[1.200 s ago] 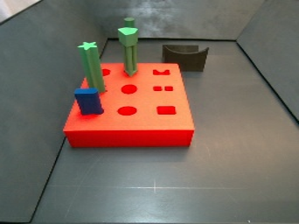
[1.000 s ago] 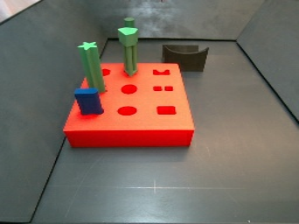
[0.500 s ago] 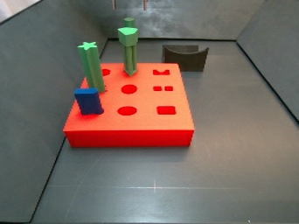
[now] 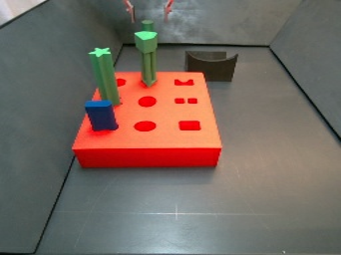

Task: Pick up the round object. Move up. Move to above the board. Insert the round object.
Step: Pick up the round object.

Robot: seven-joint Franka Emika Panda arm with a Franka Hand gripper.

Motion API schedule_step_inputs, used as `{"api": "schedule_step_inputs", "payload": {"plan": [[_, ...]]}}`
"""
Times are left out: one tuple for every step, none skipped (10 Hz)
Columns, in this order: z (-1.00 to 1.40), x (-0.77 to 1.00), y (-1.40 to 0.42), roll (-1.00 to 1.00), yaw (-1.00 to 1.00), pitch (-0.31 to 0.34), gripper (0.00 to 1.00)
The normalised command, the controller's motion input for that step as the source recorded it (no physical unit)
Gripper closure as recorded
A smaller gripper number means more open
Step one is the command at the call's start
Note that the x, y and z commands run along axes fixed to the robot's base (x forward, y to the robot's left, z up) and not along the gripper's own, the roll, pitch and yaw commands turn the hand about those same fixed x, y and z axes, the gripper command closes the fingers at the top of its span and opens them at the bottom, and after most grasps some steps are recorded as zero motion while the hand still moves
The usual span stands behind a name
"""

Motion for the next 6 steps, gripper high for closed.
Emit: {"api": "schedule_step_inputs", "payload": {"plan": [[-0.44,0.00,0.05,-0.23,0.00,-0.297,0.00],[-0.65,0.00,0.00,-0.08,0.00,-0.281,0.00],[-0.68,0.00,0.00,-0.08,0.00,-0.251,0.00],[-0.70,0.00,0.00,-0.02,0.00,-0.207,0.00],[-0.59,0.09,0.05,-0.14,0.00,-0.146,0.00],[-0.02,0.00,0.09,-0.07,0.00,0.000,0.00]]}}
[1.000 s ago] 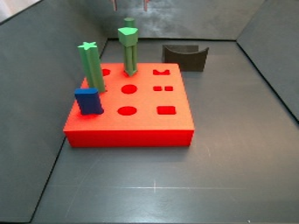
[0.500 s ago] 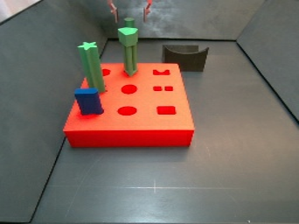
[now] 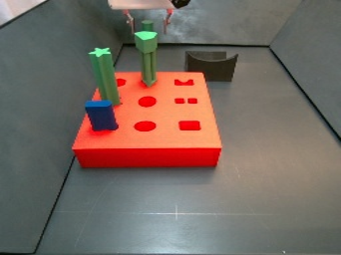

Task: Pick up the round object. Move up. Move to above the board. Insert the round object.
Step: Pick up the round object.

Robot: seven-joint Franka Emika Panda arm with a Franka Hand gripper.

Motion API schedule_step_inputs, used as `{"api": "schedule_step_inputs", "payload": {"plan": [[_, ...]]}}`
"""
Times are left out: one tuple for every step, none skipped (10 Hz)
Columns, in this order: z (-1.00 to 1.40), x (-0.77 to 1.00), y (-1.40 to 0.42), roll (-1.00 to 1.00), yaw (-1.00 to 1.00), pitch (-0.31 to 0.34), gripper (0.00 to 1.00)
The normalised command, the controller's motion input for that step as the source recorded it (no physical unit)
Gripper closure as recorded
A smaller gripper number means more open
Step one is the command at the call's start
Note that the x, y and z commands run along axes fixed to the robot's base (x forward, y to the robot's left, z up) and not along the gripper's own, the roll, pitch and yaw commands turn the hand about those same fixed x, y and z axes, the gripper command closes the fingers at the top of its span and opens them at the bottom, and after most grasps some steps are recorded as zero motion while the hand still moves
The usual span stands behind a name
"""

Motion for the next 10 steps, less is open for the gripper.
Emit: {"api": "schedule_step_inputs", "payload": {"plan": [[0.00,0.00,0.00,0.00,0.00,0.000,0.00],[0.00,0.00,0.00,0.00,0.00,0.000,1.00],[0.00,0.00,0.00,0.00,0.00,0.000,1.00],[0.00,0.00,0.00,0.00,0.00,0.000,1.00],[0.00,0.00,0.00,0.00,0.00,0.000,1.00],[0.00,0.00,0.00,0.00,0.00,0.000,1.00],[0.00,0.00,0.00,0.00,0.00,0.000,1.00],[0.00,0.00,0.00,0.00,0.00,0.000,1.00],[0.00,0.00,0.00,0.00,0.00,0.000,1.00],[0.00,0.00,0.00,0.00,0.00,0.000,1.00]]}}
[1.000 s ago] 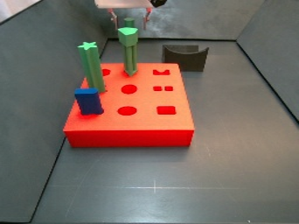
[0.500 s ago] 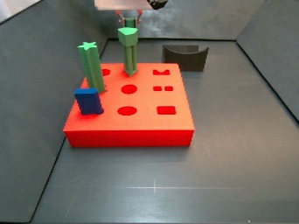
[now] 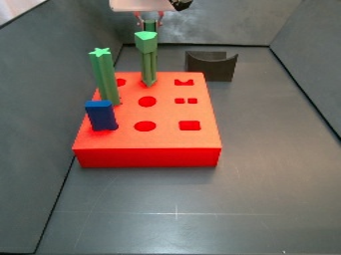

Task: Pick up the round object. Move up. Move to above the board. Insert the round object.
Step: Pick up the round object, then move up.

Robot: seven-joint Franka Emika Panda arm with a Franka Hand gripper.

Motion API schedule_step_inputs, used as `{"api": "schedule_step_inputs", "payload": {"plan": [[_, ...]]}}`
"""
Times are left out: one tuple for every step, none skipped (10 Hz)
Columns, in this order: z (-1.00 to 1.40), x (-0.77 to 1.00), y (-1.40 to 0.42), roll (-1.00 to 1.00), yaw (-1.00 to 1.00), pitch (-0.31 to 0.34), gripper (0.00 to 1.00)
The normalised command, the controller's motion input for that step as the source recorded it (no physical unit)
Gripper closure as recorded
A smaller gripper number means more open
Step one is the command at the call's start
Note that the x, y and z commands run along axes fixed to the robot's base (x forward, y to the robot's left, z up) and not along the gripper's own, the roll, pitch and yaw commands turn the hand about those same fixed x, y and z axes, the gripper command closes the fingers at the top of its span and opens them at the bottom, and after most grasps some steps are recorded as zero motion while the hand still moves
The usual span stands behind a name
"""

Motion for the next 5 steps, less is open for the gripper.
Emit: {"api": "schedule_step_inputs", "payload": {"plan": [[0.00,0.00,0.00,0.00,0.00,0.000,1.00],[0.00,0.00,0.00,0.00,0.00,0.000,1.00],[0.83,0.00,0.00,0.00,0.00,0.000,1.00],[0.79,0.01,0.00,0.01,0.02,0.005,1.00],[0.73,0.00,0.00,0.02,0.01,0.015,1.00]]}}
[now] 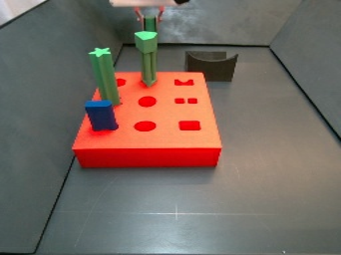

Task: Pick up the round object. Move up. Move to above the board. Insert the round object.
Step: Move up, then move to above the board.

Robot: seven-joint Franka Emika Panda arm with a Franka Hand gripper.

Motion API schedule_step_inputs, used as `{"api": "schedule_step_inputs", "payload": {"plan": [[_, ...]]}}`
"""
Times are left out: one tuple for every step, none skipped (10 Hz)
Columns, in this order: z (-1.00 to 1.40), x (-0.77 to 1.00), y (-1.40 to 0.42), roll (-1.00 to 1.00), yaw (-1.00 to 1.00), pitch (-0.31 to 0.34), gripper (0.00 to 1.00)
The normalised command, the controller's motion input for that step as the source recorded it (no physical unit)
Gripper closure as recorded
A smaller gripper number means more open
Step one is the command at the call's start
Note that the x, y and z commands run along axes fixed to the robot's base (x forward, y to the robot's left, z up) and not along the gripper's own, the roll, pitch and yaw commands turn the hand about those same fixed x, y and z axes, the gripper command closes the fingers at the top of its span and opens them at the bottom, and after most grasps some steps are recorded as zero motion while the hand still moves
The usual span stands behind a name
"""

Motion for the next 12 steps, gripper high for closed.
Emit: {"api": "schedule_step_inputs", "payload": {"plan": [[0.53,-0.02,0.00,0.05,0.00,0.041,1.00],[0.45,-0.02,0.00,0.07,0.00,0.053,1.00],[0.32,-0.02,-0.01,0.09,0.00,0.070,1.00],[1.00,-0.17,-0.35,-0.41,0.13,-0.185,1.00],[1.00,-0.17,-0.36,-0.39,0.13,-0.180,1.00],[1.00,-0.17,-0.33,-0.33,0.11,-0.178,1.00],[1.00,-0.15,-0.30,-0.25,0.07,-0.119,1.00],[1.00,-0.14,-0.29,-0.18,0.05,-0.064,1.00],[1.00,-0.13,-0.27,-0.12,0.04,-0.018,1.00],[1.00,-0.13,-0.25,-0.05,0.04,0.017,1.00],[1.00,-0.12,-0.24,0.01,0.03,0.032,1.00],[1.00,-0.12,-0.22,0.05,0.03,0.043,1.00]]}}
